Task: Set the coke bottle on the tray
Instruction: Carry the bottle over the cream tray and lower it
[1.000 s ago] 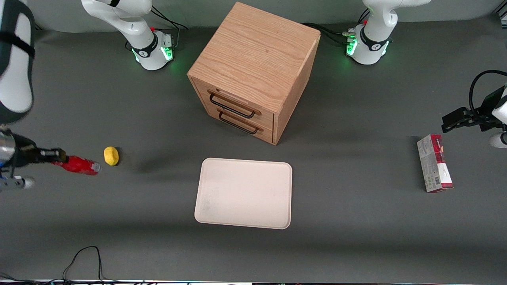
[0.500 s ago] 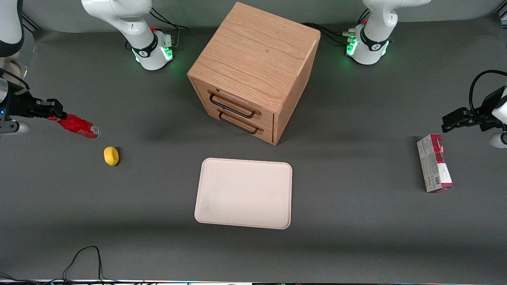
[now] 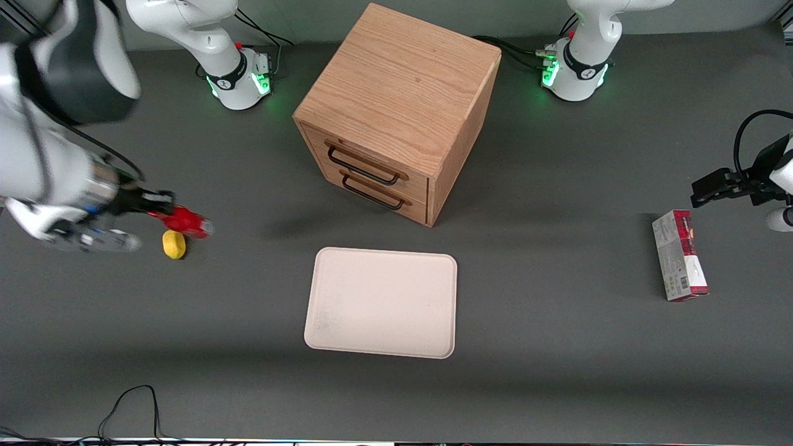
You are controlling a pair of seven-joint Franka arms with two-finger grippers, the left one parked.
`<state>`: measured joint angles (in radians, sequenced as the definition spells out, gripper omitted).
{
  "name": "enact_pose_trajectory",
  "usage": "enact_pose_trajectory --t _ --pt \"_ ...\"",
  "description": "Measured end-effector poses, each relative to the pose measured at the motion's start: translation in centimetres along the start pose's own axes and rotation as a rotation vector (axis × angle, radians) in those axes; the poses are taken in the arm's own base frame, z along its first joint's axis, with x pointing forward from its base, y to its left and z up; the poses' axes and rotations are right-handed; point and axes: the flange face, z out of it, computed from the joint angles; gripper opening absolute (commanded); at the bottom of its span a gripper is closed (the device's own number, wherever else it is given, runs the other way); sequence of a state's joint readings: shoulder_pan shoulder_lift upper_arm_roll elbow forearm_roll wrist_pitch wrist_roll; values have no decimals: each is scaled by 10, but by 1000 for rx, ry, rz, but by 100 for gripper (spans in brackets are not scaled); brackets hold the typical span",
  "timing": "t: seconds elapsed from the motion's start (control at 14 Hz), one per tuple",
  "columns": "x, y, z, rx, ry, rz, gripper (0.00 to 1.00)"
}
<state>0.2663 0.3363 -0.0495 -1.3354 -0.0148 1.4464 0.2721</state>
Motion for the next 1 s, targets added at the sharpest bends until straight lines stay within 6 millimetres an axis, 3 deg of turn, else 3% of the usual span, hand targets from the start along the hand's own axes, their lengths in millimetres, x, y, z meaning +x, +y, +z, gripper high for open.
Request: enact_pose_trajectory --t 0.14,0.29,0.57,0.64,0.79,1.0 --pt "32 -63 17 -8 -4 67 0" --pt "61 -108 45 27 15 123 0" --pt "106 -154 113 81 87 150 0" --pt "113 -174 131 102 124 157 0" --pt "118 -192 147 120 155 152 0" --pt "121 -199 156 102 180 141 0"
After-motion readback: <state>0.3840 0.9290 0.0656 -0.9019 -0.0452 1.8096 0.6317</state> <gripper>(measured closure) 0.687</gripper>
